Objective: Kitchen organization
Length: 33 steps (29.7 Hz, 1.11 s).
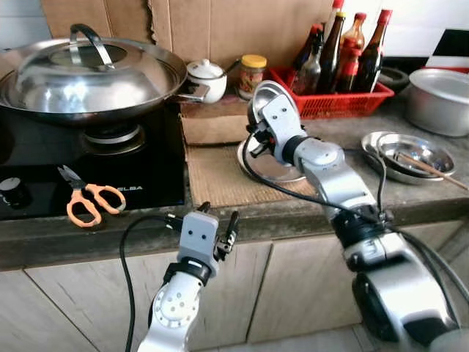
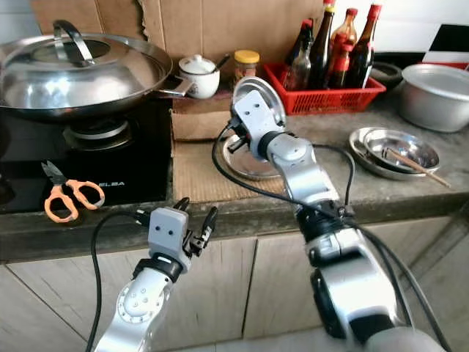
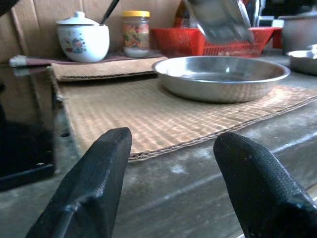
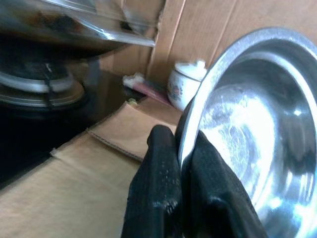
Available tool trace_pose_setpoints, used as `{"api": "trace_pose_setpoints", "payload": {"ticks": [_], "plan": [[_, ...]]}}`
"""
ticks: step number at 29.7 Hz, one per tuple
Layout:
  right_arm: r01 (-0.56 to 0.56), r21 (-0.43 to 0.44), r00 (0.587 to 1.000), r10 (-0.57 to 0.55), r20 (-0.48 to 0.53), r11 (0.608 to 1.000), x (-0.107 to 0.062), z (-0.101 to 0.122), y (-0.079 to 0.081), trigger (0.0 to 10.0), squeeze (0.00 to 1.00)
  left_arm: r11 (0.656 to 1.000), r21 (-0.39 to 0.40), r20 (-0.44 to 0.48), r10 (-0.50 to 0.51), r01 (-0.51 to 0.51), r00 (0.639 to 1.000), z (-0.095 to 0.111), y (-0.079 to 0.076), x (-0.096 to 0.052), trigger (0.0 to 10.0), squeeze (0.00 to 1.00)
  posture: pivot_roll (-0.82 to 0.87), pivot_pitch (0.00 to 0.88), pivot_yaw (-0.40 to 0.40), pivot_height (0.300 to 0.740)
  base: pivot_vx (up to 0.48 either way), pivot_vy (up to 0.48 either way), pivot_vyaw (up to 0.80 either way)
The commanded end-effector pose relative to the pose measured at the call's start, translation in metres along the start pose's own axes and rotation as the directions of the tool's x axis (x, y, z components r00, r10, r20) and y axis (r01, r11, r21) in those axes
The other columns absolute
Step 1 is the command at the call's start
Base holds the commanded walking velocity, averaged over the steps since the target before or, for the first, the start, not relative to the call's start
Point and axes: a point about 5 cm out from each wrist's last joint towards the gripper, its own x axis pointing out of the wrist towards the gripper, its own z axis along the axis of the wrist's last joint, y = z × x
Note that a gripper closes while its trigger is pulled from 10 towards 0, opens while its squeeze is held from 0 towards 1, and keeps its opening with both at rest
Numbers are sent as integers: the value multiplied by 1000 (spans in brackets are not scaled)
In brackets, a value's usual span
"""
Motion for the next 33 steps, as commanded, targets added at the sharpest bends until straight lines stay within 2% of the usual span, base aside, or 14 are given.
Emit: {"api": "trace_pose_setpoints", "payload": {"ticks": [1, 2, 4, 5, 6, 7, 9, 10, 13, 15, 26, 33], "plan": [[110, -1, 984, -109, 142, 994, -15, 24, -13, 0, 0, 1000, -4, 24, -12, 12, 1000, 5, -2, 2, 10000, 0, 121, 0, -77, 740, 0, 0, 0], [170, 22, 964, -171, 202, 985, -33, 28, -12, 0, 0, 1000, -2, 26, -13, 13, 1000, 6, -1, 3, 10000, 0, 117, 0, -70, 740, 0, 0, 0], [186, 26, 958, -188, 218, 982, -38, 29, -12, 0, 0, 1000, -1, 27, -13, 13, 1000, 7, -1, 3, 10000, 0, 117, 0, -70, 740, 0, 0, 0], [230, 49, 938, -235, 256, 972, -54, 33, -11, 0, 0, 1000, -1, 33, -12, 12, 999, 9, 0, 4, 10000, 0, 114, 0, -63, 740, 0, 0, 0], [230, 49, 938, -235, 256, 972, -54, 33, -11, 0, 0, 1000, -1, 33, -12, 12, 999, 9, 0, 4, 10000, 0, 114, 0, -63, 740, 0, 0, 0], [265, 76, 921, -276, 274, 961, -65, 36, -10, 0, 0, 1000, -2, 38, -12, 12, 999, 10, 1, 5, 10000, 0, 113, 0, -62, 740, 0, 0, 0], [289, 77, 914, -298, 275, 954, -80, 34, -3, 0, 0, 1000, 3, 46, -7, 7, 999, 13, 3, 6, 10000, 0, 107, 0, -51, 740, 0, 0, 0], [289, 77, 914, -298, 275, 954, -80, 34, -3, 0, 0, 1000, 3, 46, -7, 7, 999, 13, 3, 6, 10000, 0, 107, 0, -51, 740, 0, 0, 0], [306, 68, 914, -313, 259, 950, -95, 29, 6, 0, 0, 1000, 3, 54, 1, -1, 999, 16, 4, 6, 10000, 0, 105, 0, -52, 740, 0, 0, 0], [348, 70, 912, -355, 205, 935, -109, 19, 13, 0, 0, 1000, 6, 57, -1, 0, 998, 17, 4, 5, 10000, 0, 102, 0, -45, 740, 0, 0, 0], [452, 63, 884, -456, 106, 890, -131, -2, 19, 0, 0, 1000, 6, 45, -29, 29, 999, 15, -3, 0, 10000, 0, 97, 0, -34, 740, 0, 0, 0], [479, 56, 872, -482, 90, 876, -131, -5, 19, 0, 0, 999, 6, 35, -39, 39, 999, 13, -4, 0, 10000, 0, 93, 0, -28, 740, 0, 0, 0]]}}
